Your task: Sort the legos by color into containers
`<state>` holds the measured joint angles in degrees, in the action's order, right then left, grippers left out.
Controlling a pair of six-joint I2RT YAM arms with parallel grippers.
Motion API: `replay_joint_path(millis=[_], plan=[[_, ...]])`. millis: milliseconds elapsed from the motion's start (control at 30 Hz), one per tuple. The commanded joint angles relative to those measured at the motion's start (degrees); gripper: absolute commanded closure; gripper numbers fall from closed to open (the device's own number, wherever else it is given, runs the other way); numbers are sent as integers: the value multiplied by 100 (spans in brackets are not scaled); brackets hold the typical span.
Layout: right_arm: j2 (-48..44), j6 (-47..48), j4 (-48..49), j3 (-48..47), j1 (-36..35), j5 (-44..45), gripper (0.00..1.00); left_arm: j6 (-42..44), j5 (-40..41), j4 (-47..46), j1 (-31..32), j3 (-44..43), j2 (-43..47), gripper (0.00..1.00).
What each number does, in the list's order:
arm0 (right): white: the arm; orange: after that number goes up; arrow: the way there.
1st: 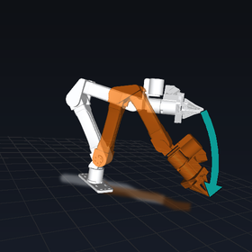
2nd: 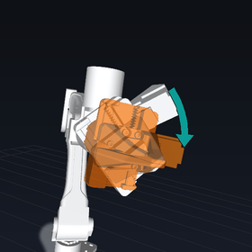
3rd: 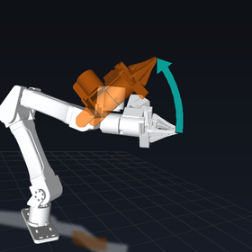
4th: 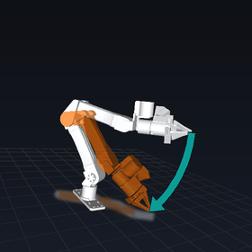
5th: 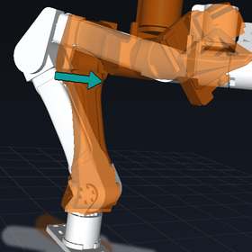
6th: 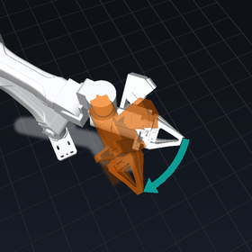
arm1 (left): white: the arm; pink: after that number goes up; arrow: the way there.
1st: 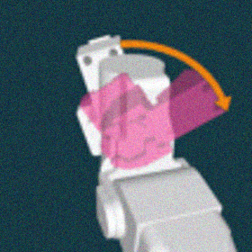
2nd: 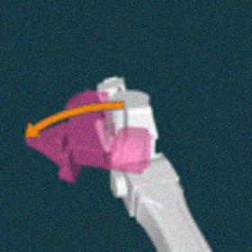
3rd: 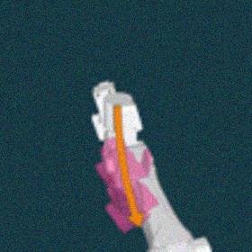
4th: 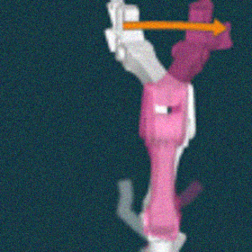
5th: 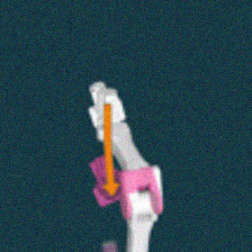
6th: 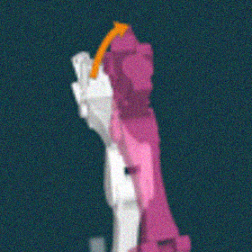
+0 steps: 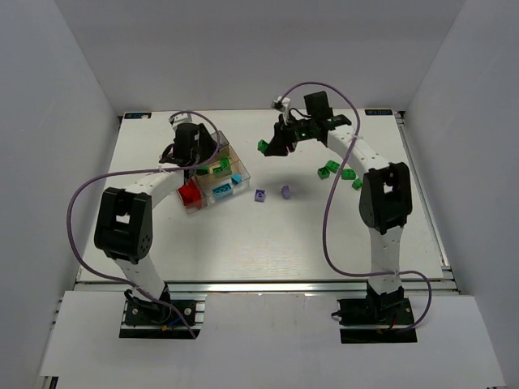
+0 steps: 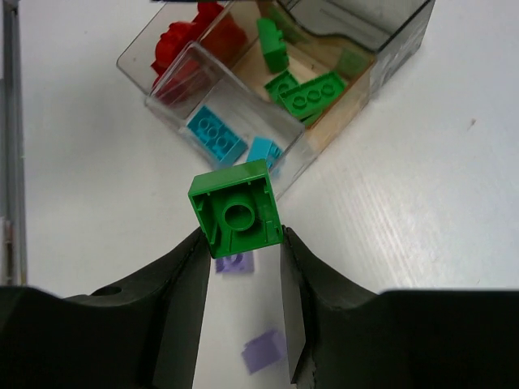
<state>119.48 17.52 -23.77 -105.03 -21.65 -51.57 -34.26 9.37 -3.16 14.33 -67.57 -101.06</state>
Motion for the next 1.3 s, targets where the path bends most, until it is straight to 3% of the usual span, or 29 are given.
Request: replay_joint_path(millis=[0,167,300,533,633,667,733,833,1000,1100,1200,1233,1267], plan=[[259,312,83,-719,-243,261,100,42,-67,175,-18,68,665,32],[866,770,433,-1379,-805,1095,100,-80,144,710,-18,402,1631,30],[1348,779,970,-1607,-1201,1929,100,-107,233,1238,-18,919,2920,25],[1964,824,1541,-1985,-1623,3108,100,-177,206,2178,-18,1667,4697,23],[2149,876,1630,-2143,-1711,3381,87,-283,302,2521,-18,1870,5251,22],[2184,920,1604,-2170,-1720,3390,73,-318,337,2678,-18,1914,5358,21],[2229,1043,1560,-2171,-1772,3461,57,-353,364,2768,-18,2002,5535,20],[2211,1113,1542,-2126,-1825,3470,37,-388,338,2900,-18,2020,5711,20],[1931,929,1507,-2100,-1834,3295,32,-388,180,2865,-18,2002,5755,20],[1535,561,1516,-2012,-1773,3101,35,-371,-66,2637,-18,2055,5729,27],[938,-264,1524,-1785,-1632,3240,54,-353,-513,2233,-18,2186,5641,63],[771,-597,1533,-1671,-1501,3363,74,-362,-654,2127,-18,2222,5606,74],[596,-1288,1577,-1522,-1431,3538,82,-379,-925,1926,-18,2257,5536,90]])
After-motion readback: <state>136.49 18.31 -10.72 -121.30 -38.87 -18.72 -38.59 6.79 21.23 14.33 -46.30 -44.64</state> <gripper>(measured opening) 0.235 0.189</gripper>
